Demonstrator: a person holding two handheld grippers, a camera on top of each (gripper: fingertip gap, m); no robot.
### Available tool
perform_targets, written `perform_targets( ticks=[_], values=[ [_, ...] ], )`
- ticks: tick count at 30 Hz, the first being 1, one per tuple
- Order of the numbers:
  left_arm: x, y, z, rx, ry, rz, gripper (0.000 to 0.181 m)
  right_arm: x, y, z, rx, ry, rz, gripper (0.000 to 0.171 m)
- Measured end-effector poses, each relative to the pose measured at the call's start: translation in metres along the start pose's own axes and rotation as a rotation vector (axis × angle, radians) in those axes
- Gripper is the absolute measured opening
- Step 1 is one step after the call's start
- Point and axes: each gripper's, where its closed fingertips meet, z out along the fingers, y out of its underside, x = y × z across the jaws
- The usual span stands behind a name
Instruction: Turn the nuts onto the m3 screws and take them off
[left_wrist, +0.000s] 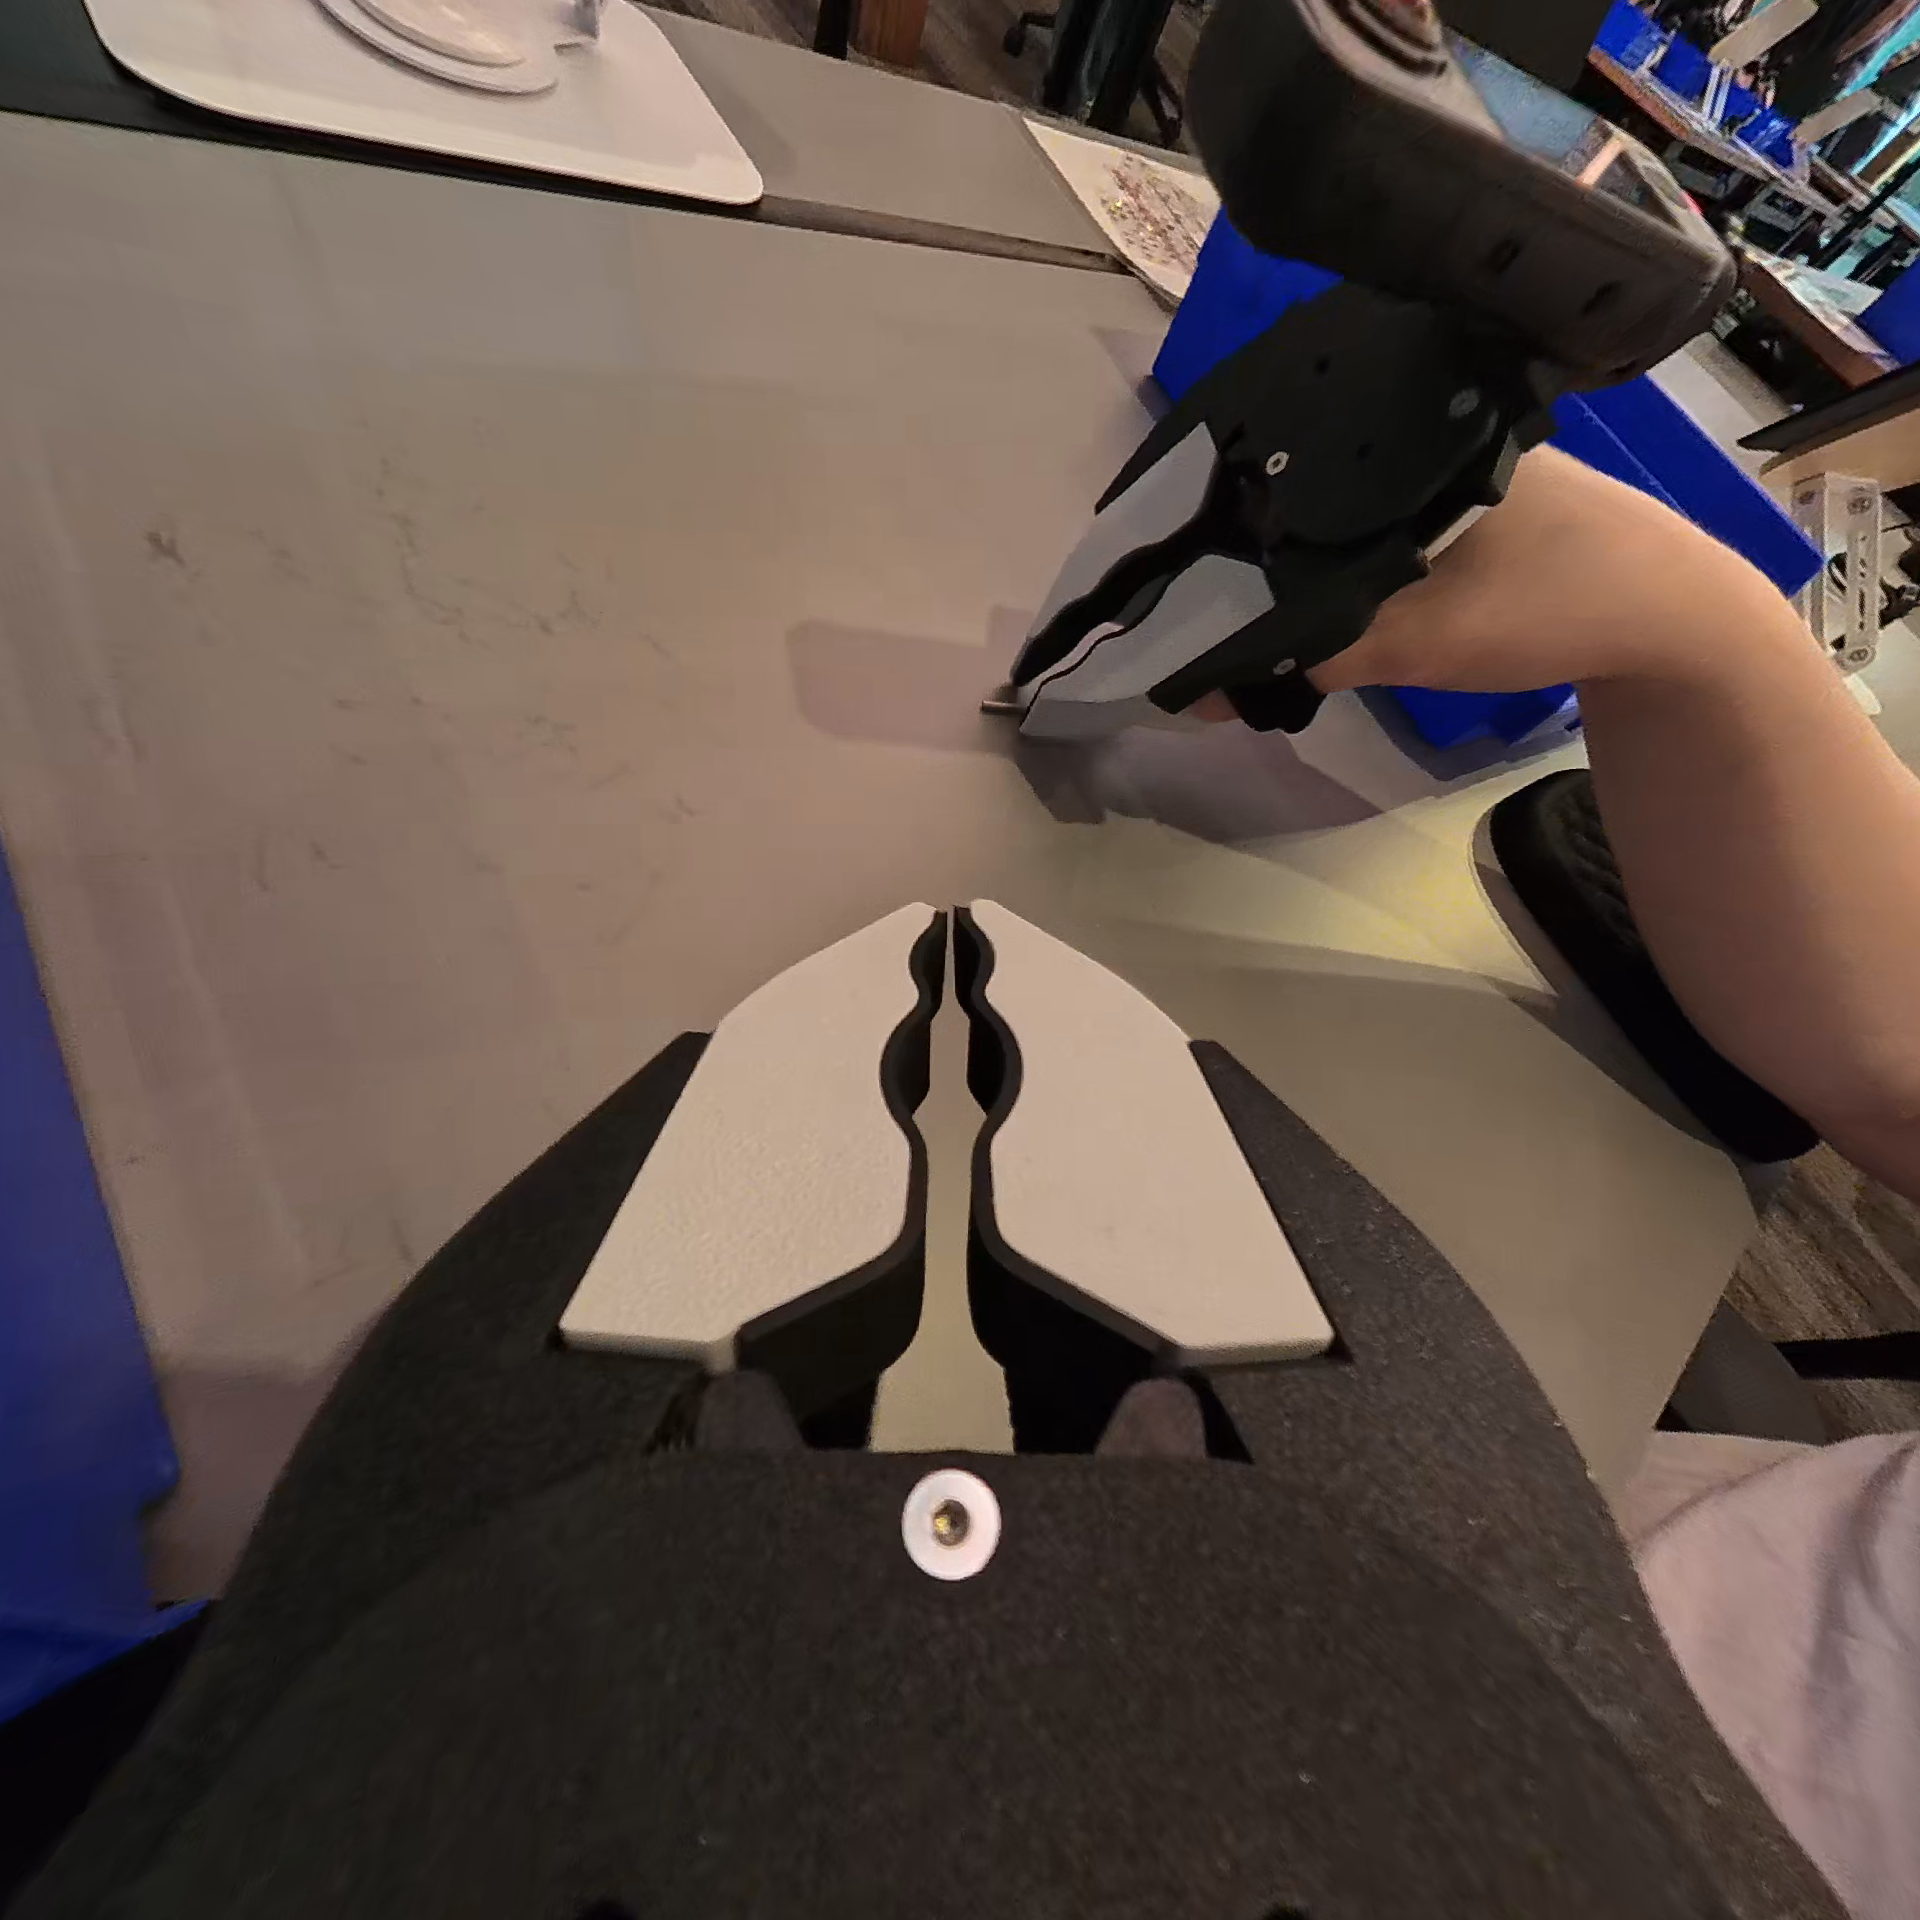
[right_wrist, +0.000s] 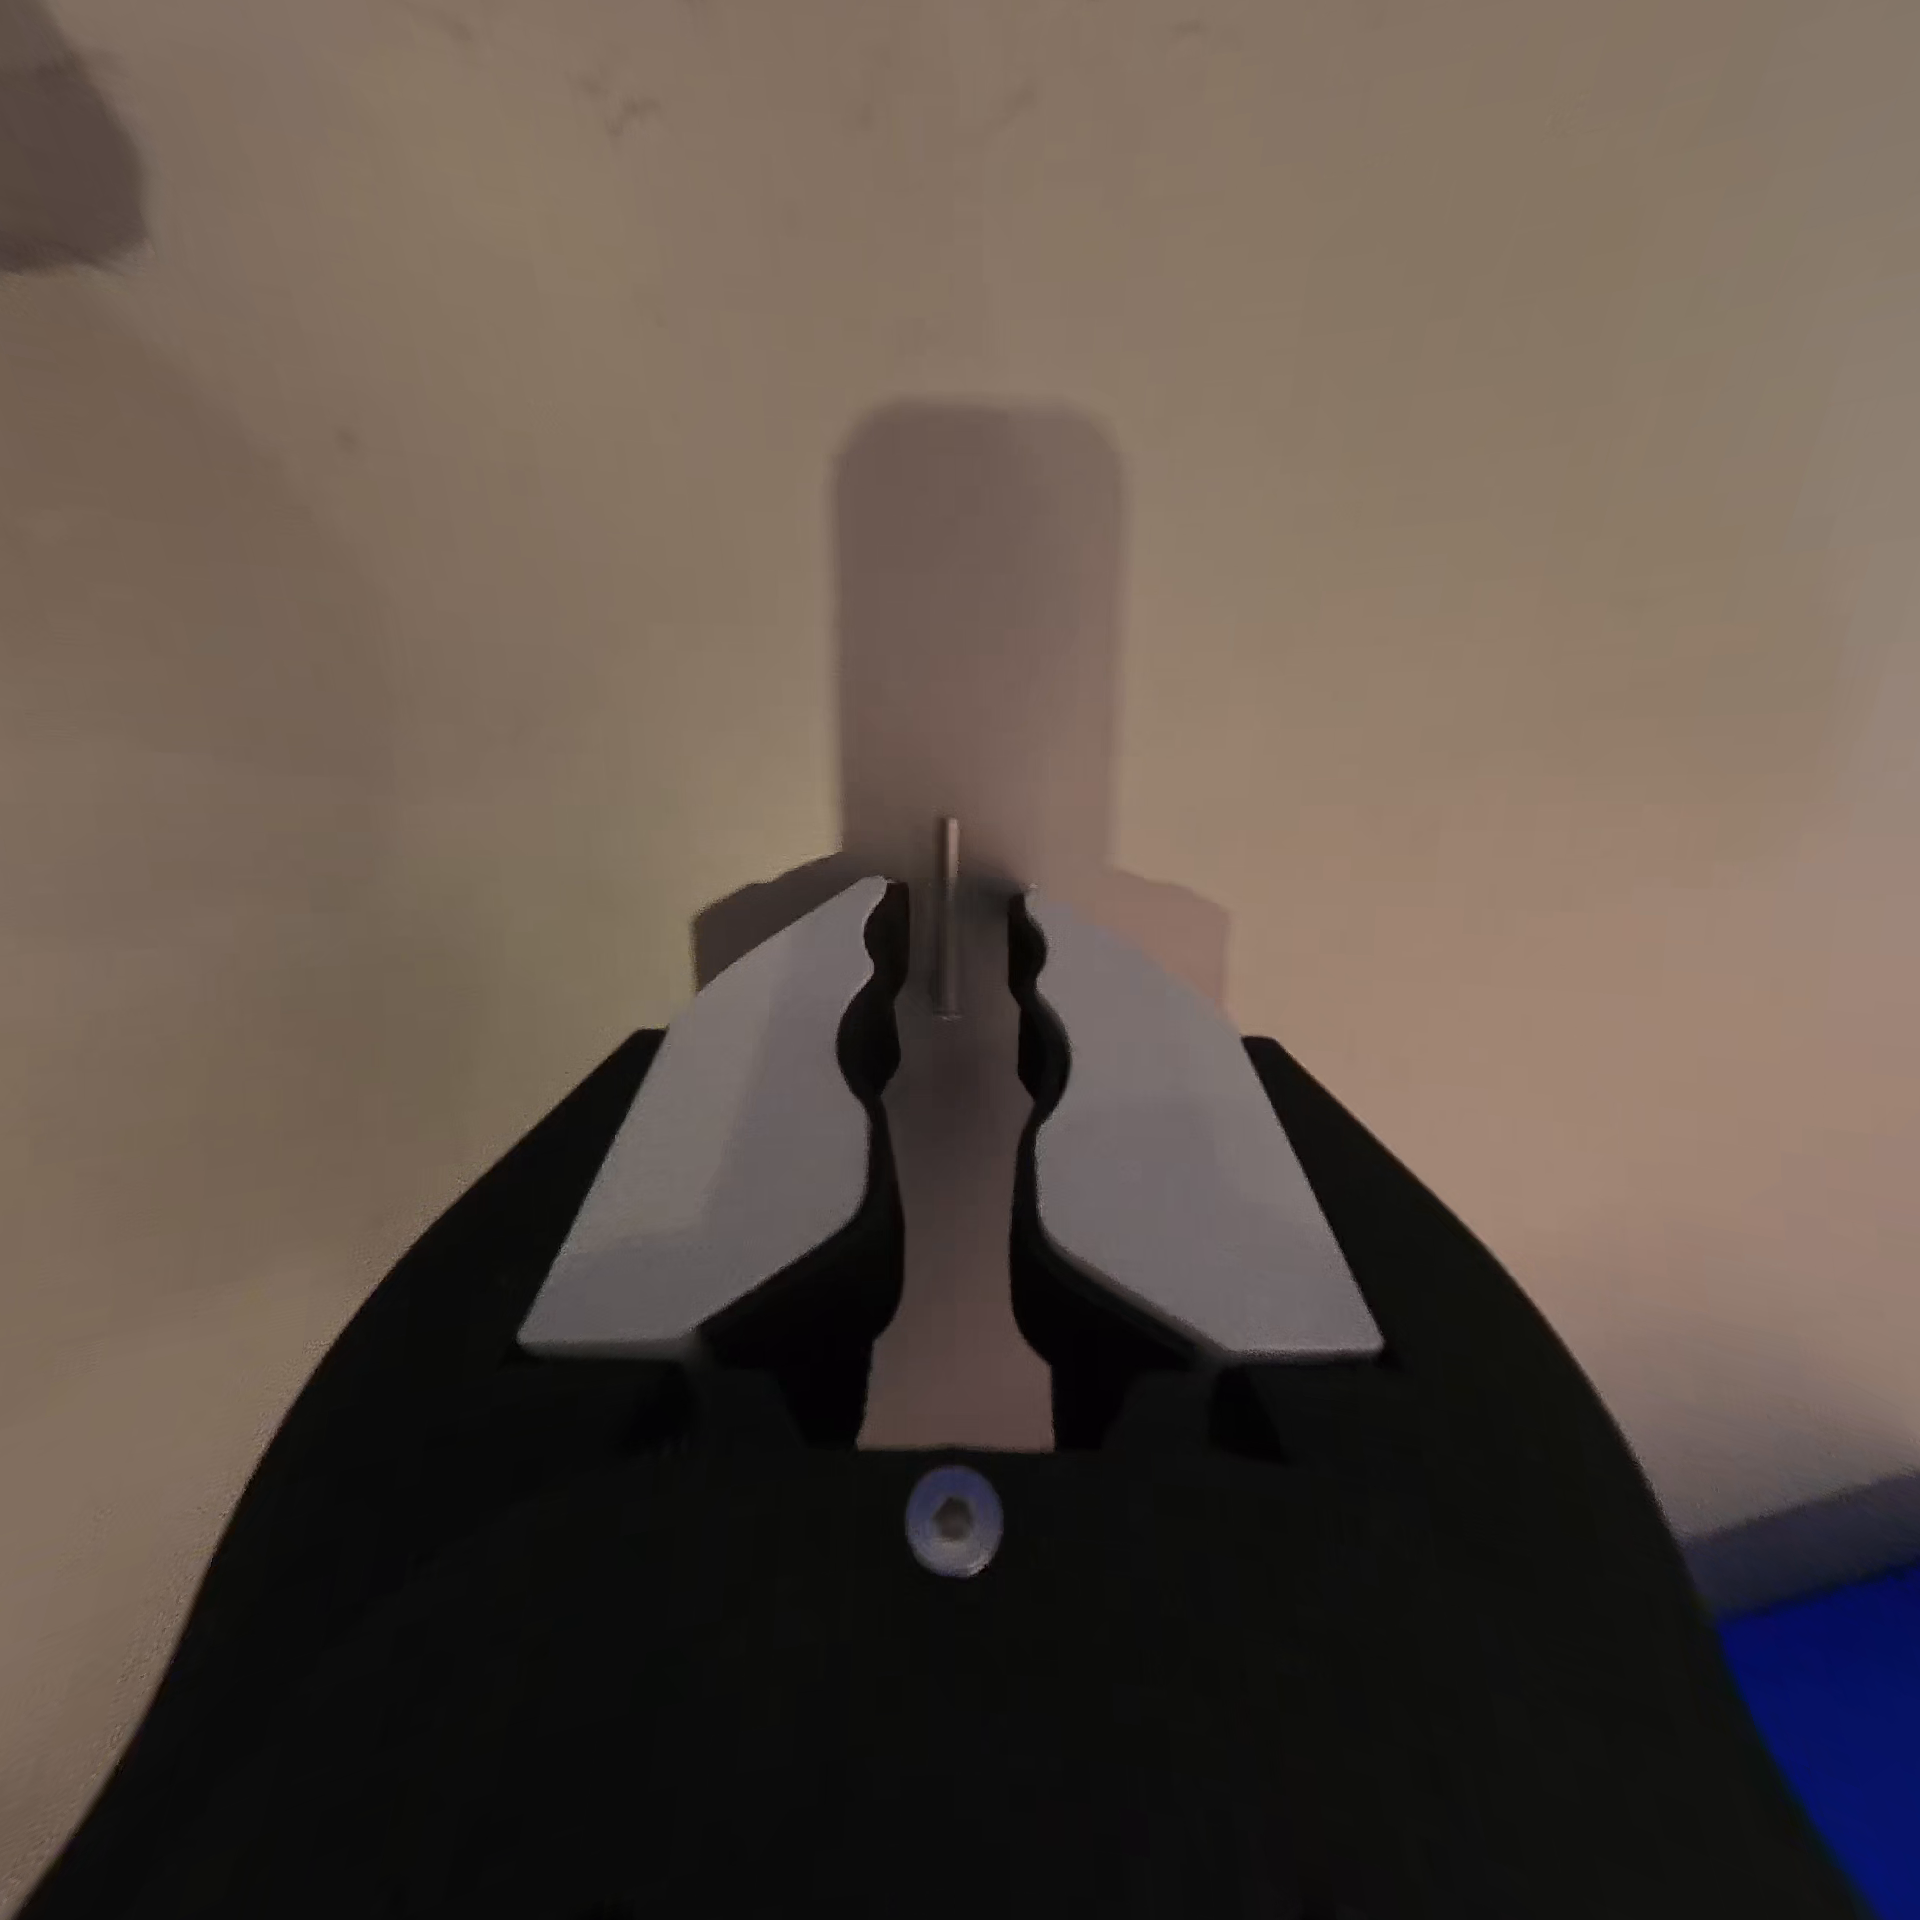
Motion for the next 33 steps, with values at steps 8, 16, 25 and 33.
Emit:
perform_targets(
  ticks=[8, 16, 25, 33],
  values=[
    [0.007, 0.002, 0.006, -0.005, 0.077, -0.019, 0.001, -0.001, -0.001, 0.002, 0.038, -0.029, -0.088, 0.003],
    [0.026, -0.02, 0.017, 0.053, 0.183, 0.013, 0.007, -0.019, -0.061, -0.092, 0.673, -0.509, 0.129, 0.002],
    [0.092, -0.096, 0.027, 0.326, 0.463, -0.017, 0.033, -0.039, -0.08, -0.198, 1.115, -0.915, 0.149, 0.002],
    [0.114, -0.119, 0.027, 0.394, 0.529, -0.023, 0.033, -0.045, -0.082, -0.212, 1.146, -0.993, 0.171, 0.002]
  ],
)
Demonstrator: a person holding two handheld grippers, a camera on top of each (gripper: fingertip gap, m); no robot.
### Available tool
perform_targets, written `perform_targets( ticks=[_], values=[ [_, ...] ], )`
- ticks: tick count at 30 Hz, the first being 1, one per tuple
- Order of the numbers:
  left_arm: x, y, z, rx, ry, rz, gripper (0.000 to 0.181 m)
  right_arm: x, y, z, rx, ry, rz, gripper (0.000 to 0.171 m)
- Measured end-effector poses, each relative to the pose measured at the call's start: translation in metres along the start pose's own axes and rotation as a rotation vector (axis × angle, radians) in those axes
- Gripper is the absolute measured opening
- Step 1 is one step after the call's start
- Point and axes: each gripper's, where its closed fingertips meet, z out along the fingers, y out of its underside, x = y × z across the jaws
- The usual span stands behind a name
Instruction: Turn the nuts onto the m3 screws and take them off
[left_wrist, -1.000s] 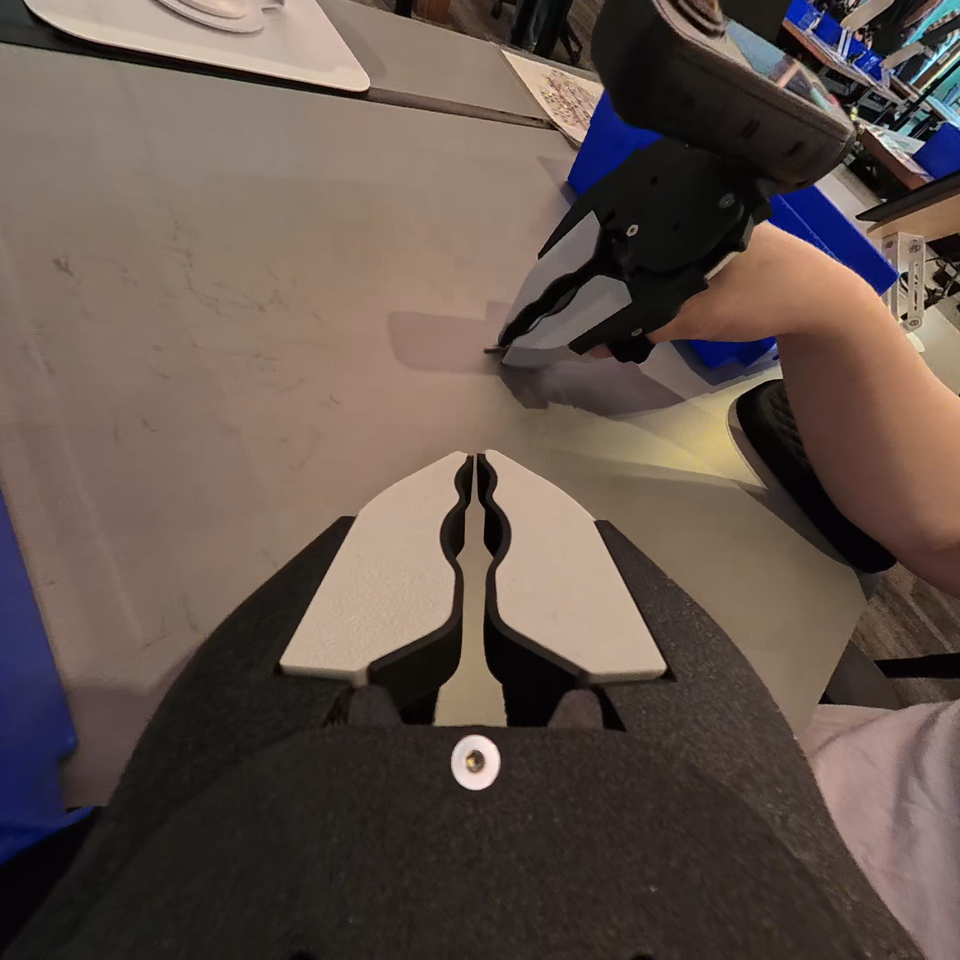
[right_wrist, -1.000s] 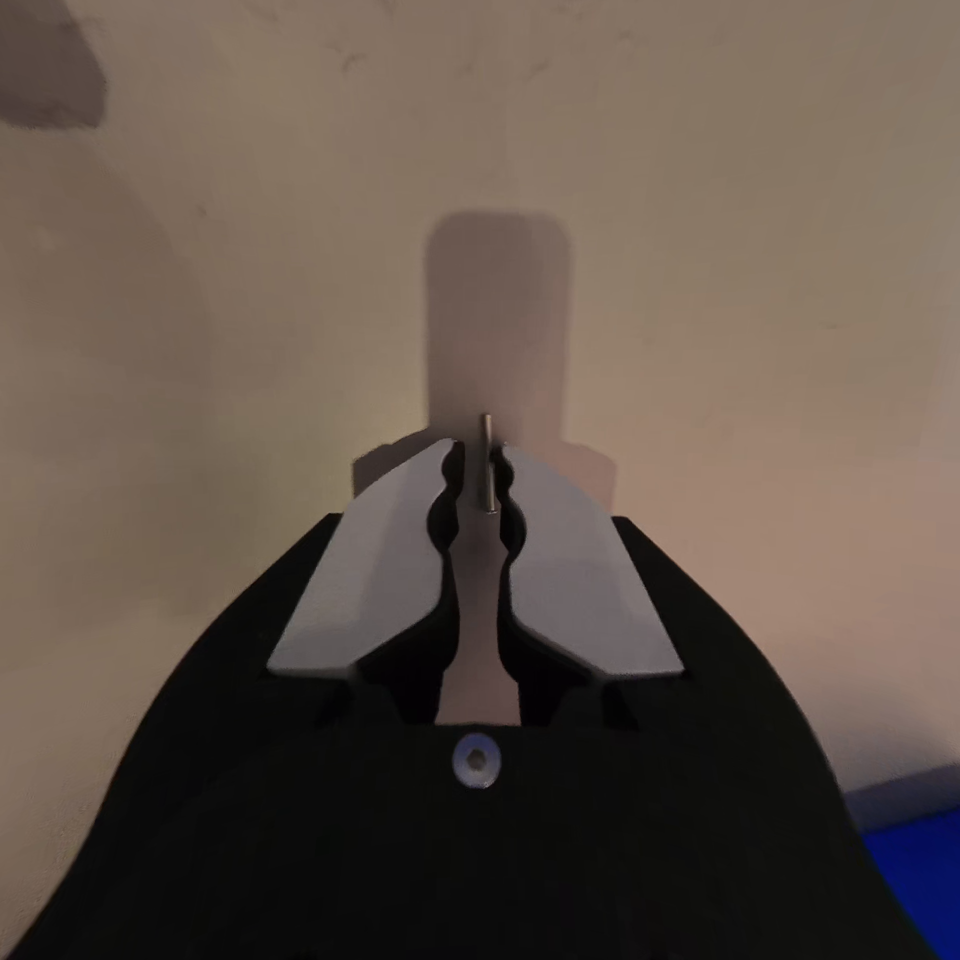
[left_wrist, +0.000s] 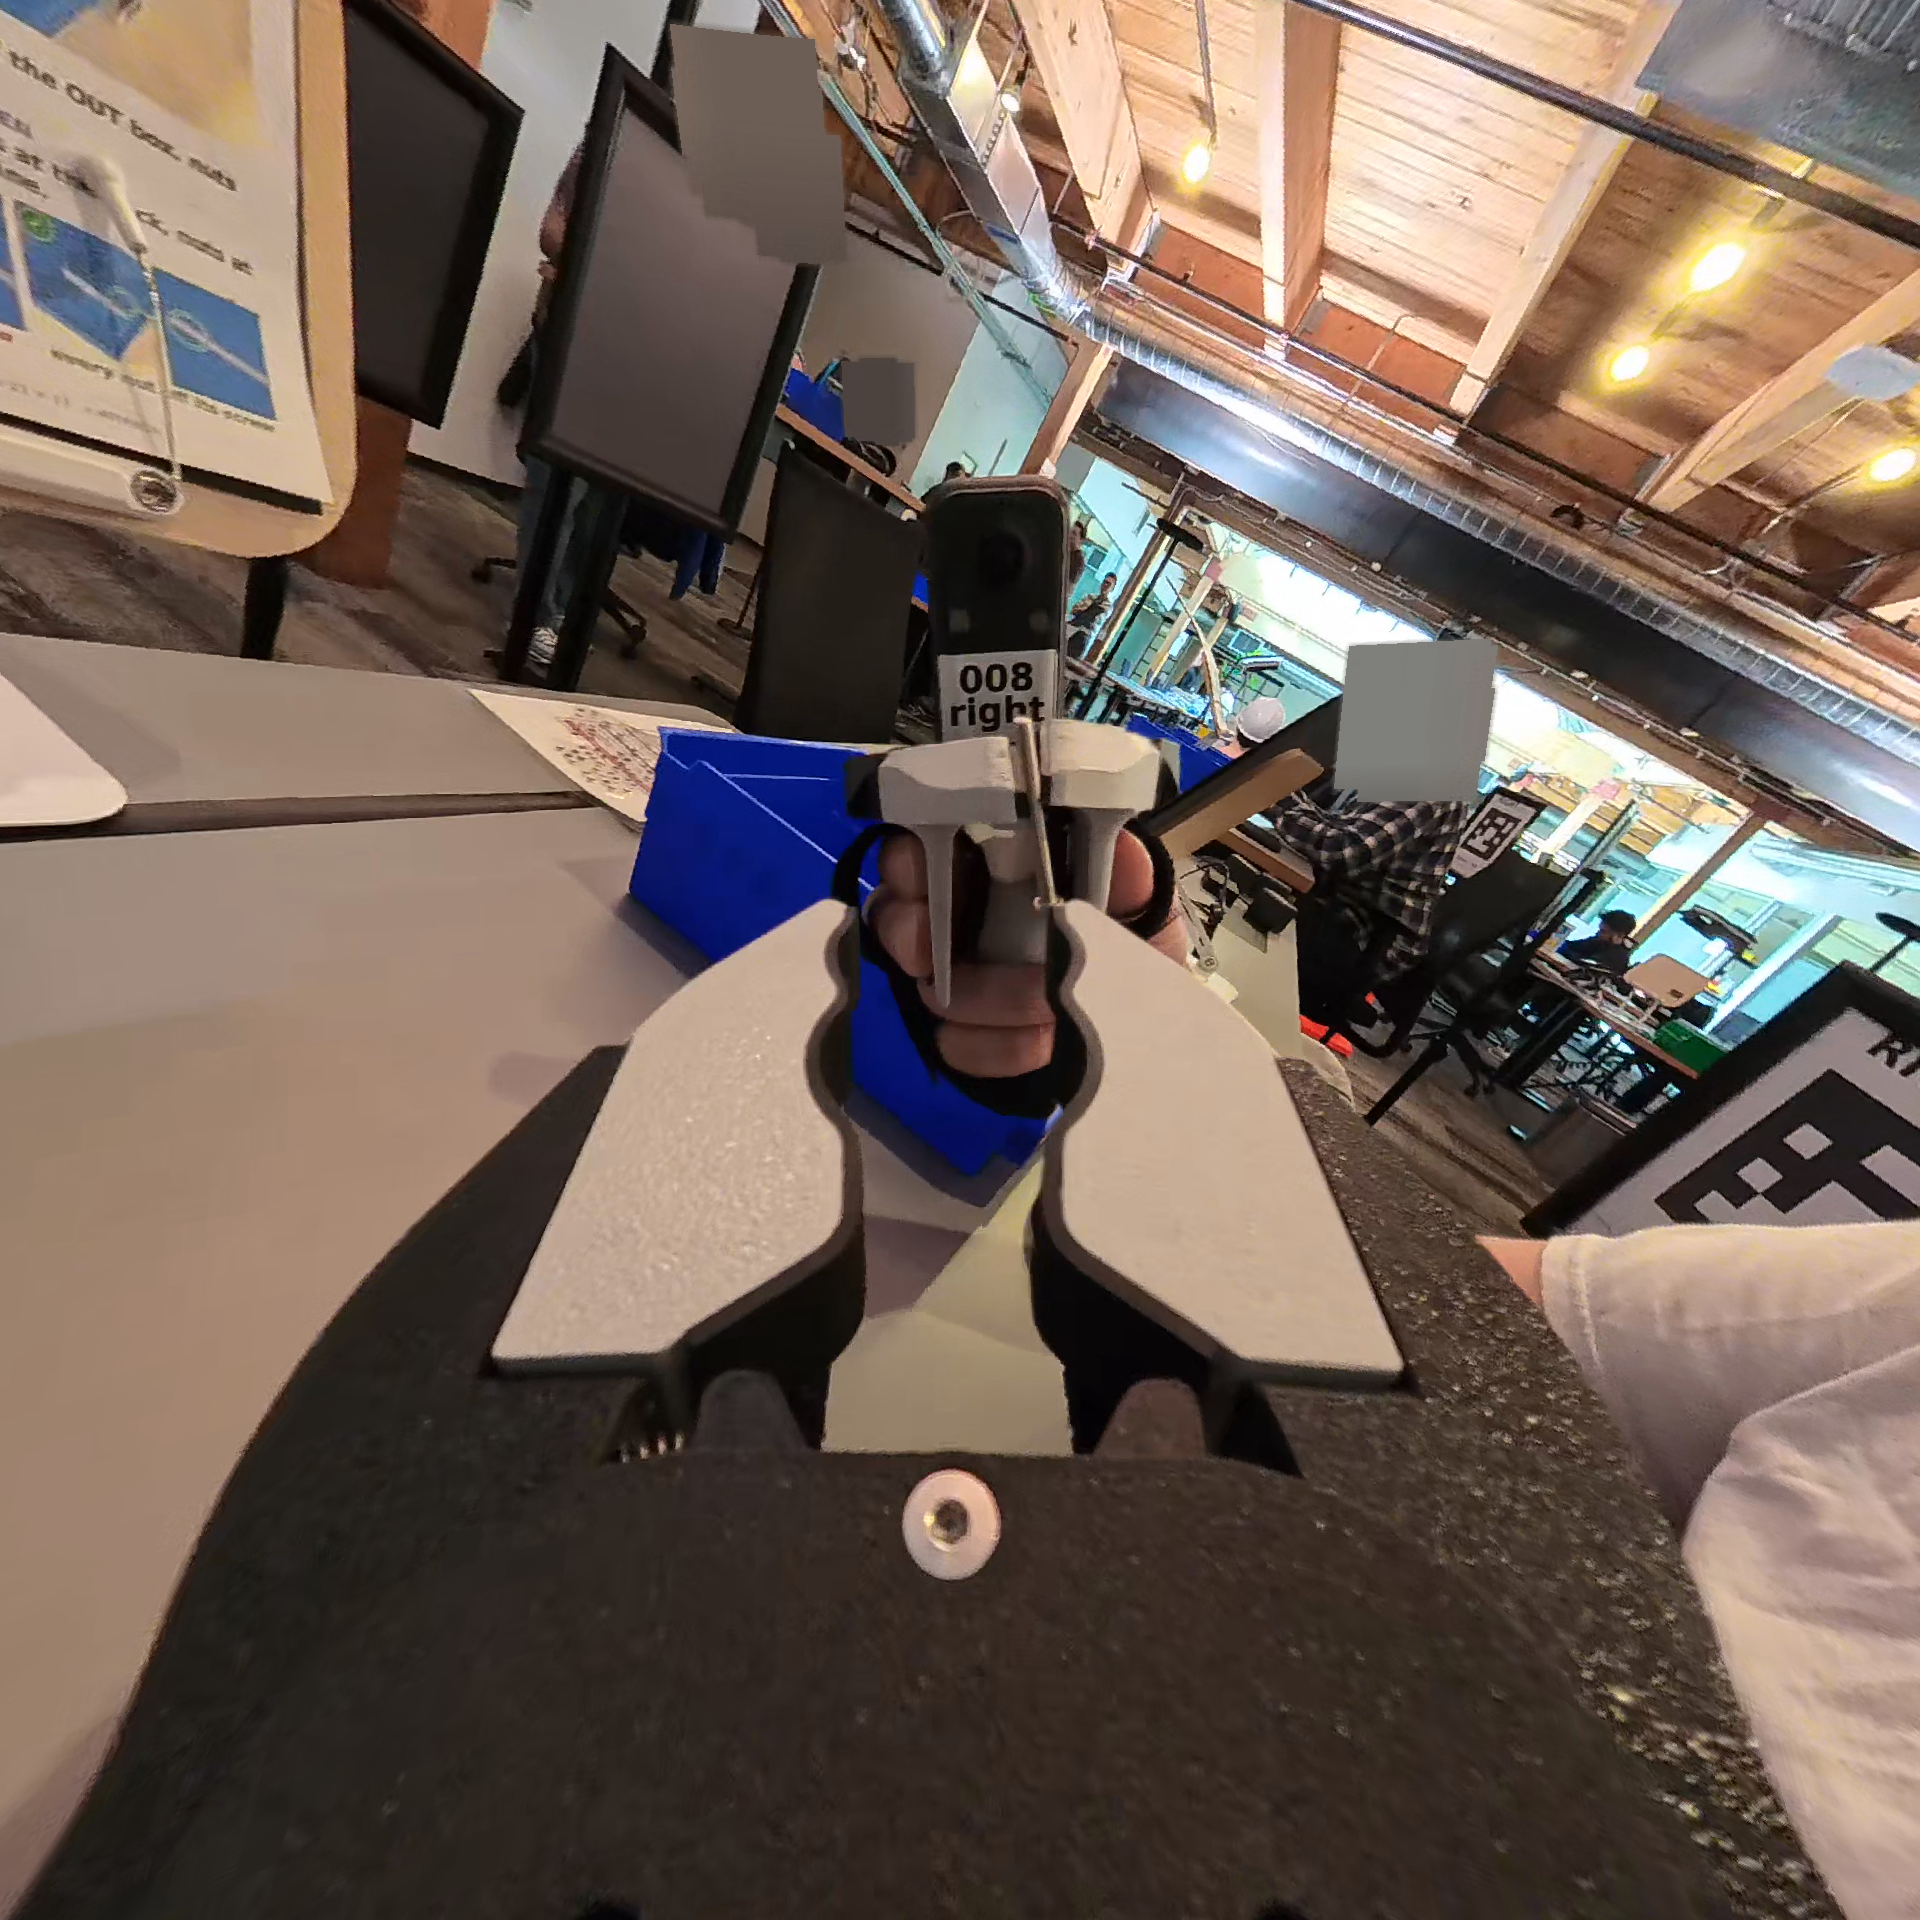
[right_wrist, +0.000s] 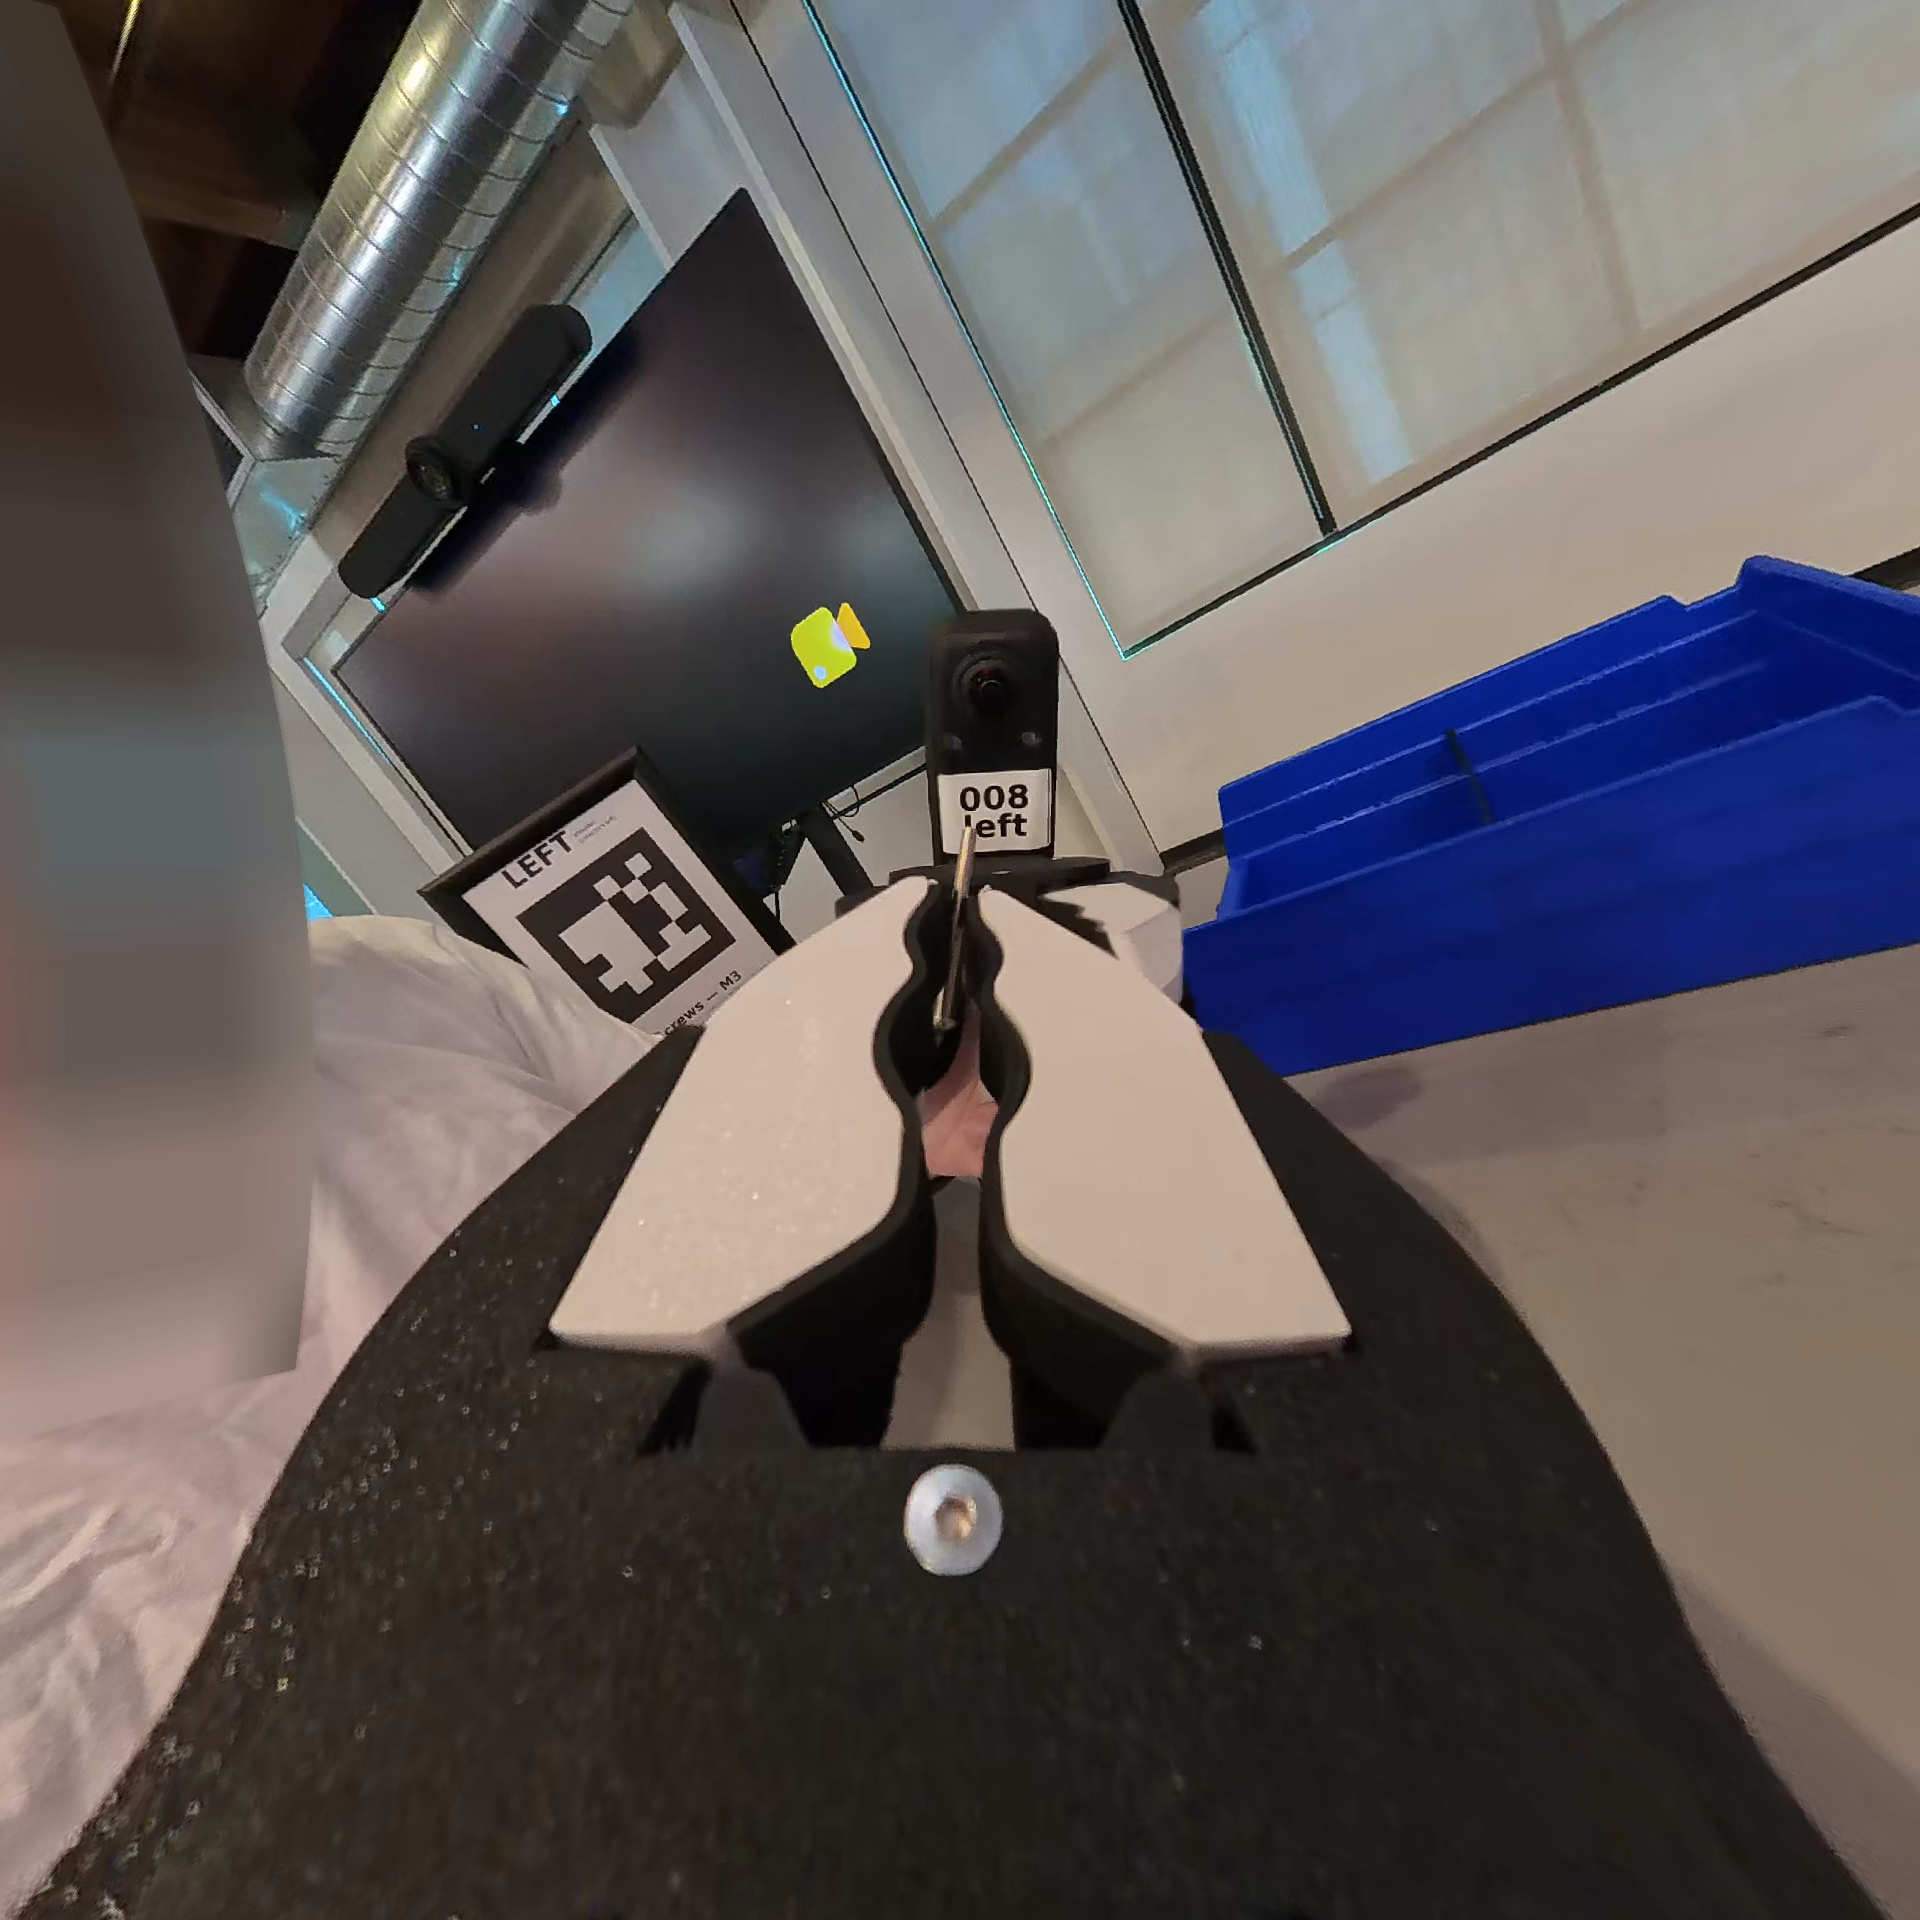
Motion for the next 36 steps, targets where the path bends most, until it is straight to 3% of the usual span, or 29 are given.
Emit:
perform_targets(
  ticks=[11, 15, 17, 23, 25, 36],
  values=[
    [0.009, -0.002, 0.007, 0.004, 0.035, -0.028, 0.028, 0.002, 0.004, 0.003, -0.019, 0.004, 0.009, 0.002],
    [0.012, -0.003, 0.008, 0.004, 0.061, -0.027, 0.005, 0.004, 0.005, 0.003, -0.02, 0.014, 0.012, 0.002],
    [0.012, -0.002, 0.009, 0.003, 0.069, -0.04, 0.002, 0.004, 0.005, 0.002, -0.019, 0.01, 0.016, 0.002],
    [0.009, 0.003, 0.008, -0.036, 0.104, -0.118, 0.002, 0.008, 0.008, -0.001, -0.035, 0.011, 0.038, 0.003],
    [0.007, 0.006, 0.007, -0.059, 0.1, -0.129, 0.002, 0.01, 0.004, -0.004, -0.018, 0.028, 0.044, 0.012],
    [0.004, 0.022, 0.008, -0.178, 0.091, -0.15, 0.001, 0.017, 0.022, -0.001, -0.175, 0.125, 0.024, 0.006]
  ],
)
